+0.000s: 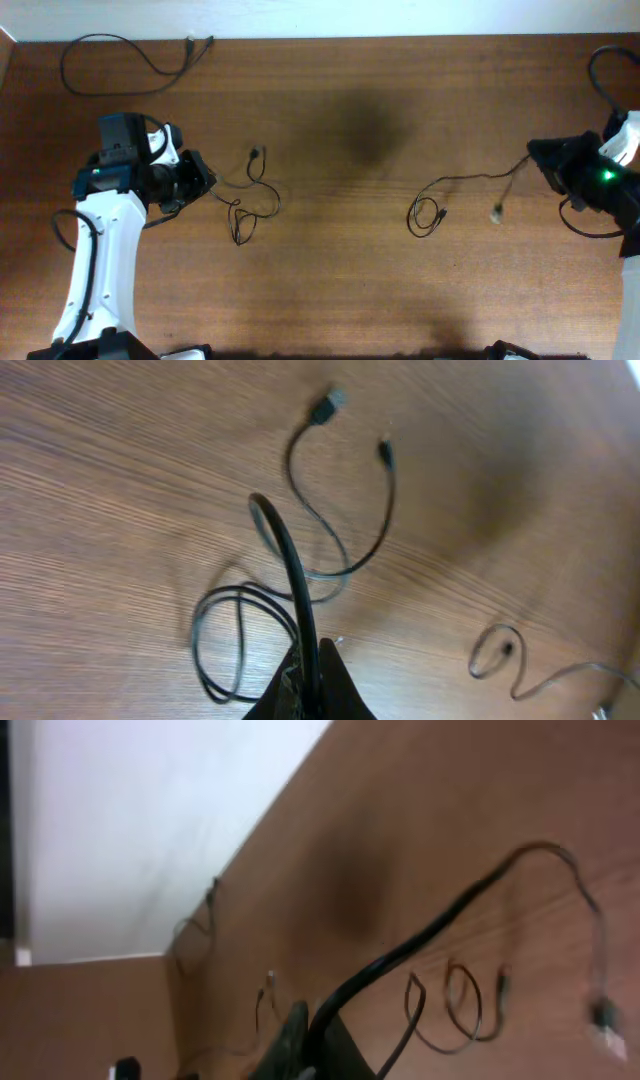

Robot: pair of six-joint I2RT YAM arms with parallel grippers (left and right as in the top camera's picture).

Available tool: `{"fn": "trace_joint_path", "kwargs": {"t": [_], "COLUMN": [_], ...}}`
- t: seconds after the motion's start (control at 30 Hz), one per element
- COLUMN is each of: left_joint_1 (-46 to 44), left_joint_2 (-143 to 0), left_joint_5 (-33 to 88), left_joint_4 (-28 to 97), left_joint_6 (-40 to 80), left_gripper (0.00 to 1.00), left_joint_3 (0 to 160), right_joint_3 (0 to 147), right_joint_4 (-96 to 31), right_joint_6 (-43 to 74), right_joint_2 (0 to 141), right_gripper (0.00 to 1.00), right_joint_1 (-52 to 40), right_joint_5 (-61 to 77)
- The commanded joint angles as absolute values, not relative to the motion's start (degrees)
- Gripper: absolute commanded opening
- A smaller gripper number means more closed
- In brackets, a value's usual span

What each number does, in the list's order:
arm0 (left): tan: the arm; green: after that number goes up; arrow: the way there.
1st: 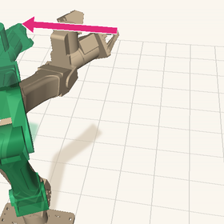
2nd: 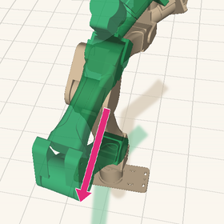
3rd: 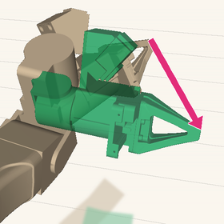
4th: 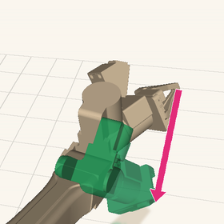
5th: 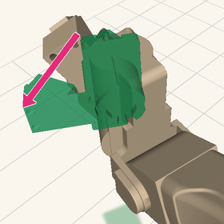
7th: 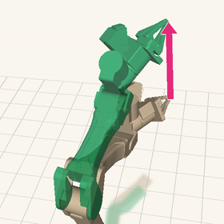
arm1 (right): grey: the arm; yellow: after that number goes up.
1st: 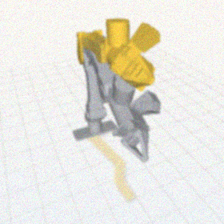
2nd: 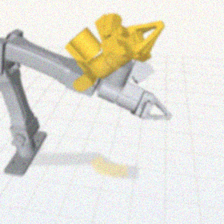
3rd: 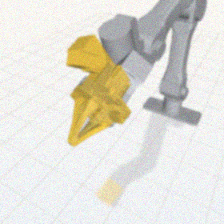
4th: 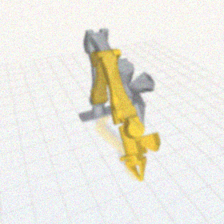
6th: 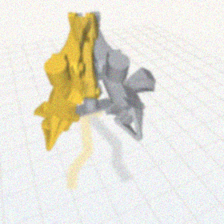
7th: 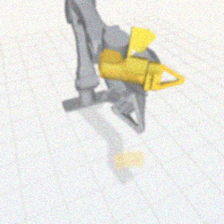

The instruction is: Untangle cables

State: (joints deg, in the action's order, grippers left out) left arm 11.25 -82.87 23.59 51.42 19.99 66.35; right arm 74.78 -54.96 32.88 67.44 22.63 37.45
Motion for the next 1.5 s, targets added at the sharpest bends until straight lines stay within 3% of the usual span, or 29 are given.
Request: {"fn": "trace_joint_path", "kwargs": {"t": [0.0, 0.1, 0.17, 0.23, 0.27, 0.33, 0.37, 0.43, 0.5, 0.7, 0.77, 0.97, 1.03, 1.07, 1.1, 1.17, 1.2, 1.33, 1.47], "left_joint_1": [10.85, 10.85, 10.72, 8.95, 7.7, 5.13, 3.99, 2.72, 1.96, -0.71, -3.68, -7.75, -7.77, -7.77, -7.77, -7.77, -7.77, -7.73, -7.4], "left_joint_2": [-81.95, -82.0, -82.0, -82.0, -82.0, -82.0, -82.04, -82.06, -82.28, -84.82, -87.68, -98.89, -102.56, -103.26, -104.07, -104.25, -104.25, -104.12, -104.03], "left_joint_5": [19.05, 19.09, 19.68, 19.68, 19.68, 19.51, 18.55, 16.53, 16.12, 15.05, 11.4, 5.5, 5.52, 5.52, 5.52, 5.5, 5.52, 7.46, 10.09], "left_joint_4": [51.75, 52.36, 54.57, 55.86, 56.05, 55.94, 55.77, 55.9, 56.25, 58.5, 58.5, 56.34, 52.66, 51.81, 50.96, 49.47, 49.19, 53.84, 65.63], "left_joint_6": [20.99, 20.99, 20.93, 20.93, 20.93, 20.93, 20.95, 20.93, 20.93, 16.01, 15.75, 15.75, 15.75, 15.75, 15.75, 15.75, 15.75, 15.77, 15.73], "left_gripper": [0.09, 0.15, 0.4, 0.4, 0.39, 0.42, 0.45, 0.53, 0.74, 0.99, 1.0, 0.85, 0.63, 0.61, 0.49, 0.1, 0.0, 0.0, 0.0], "left_joint_3": [67.22, 67.22, 67.22, 67.22, 67.22, 67.22, 67.22, 67.22, 67.22, 66.94, 66.81, 66.81, 66.81, 66.81, 66.81, 66.81, 66.83, 72.14, 89.65], "right_joint_3": [75.02, 75.0, 75.0, 75.0, 75.0, 75.0, 75.0, 75.0, 75.0, 75.0, 75.0, 75.0, 75.0, 75.0, 75.0, 75.0, 75.0, 75.0, 75.0], "right_joint_4": [-57.95, -61.98, -64.07, -65.47, -66.13, -67.18, -67.37, -67.29, -66.87, -64.14, -62.59, -62.59, -62.59, -62.59, -62.59, -62.59, -62.59, -62.59, -62.59], "right_joint_6": [25.08, 22.68, 22.63, 20.32, 19.31, 16.6, 15.75, 15.38, 15.4, 15.44, 15.44, 15.42, 15.42, 15.42, 15.42, 15.42, 15.42, 15.42, 15.42], "right_joint_2": [68.62, 70.13, 71.55, 73.36, 74.06, 75.96, 77.03, 79.22, 81.56, 88.2, 90.54, 91.48, 91.48, 91.48, 91.48, 91.48, 91.48, 91.48, 91.48], "right_gripper": [0.13, 0.16, 0.2, 0.25, 0.32, 0.63, 0.73, 0.88, 0.99, 0.98, 0.98, 0.98, 0.99, 0.98, 0.98, 0.98, 0.98, 0.98, 0.99], "right_joint_1": [22.85, 22.85, 22.85, 22.15, 21.43, 18.44, 16.49, 12.16, 7.64, -2.63, -5.32, -5.61, -5.61, -5.61, -5.61, -5.61, -5.61, -5.61, -5.61], "right_joint_5": [36.73, 36.1, 36.1, 35.86, 35.62, 35.27, 35.27, 35.27, 35.27, 35.29, 35.31, 35.27, 35.27, 35.27, 35.27, 35.27, 35.27, 35.27, 35.27]}}
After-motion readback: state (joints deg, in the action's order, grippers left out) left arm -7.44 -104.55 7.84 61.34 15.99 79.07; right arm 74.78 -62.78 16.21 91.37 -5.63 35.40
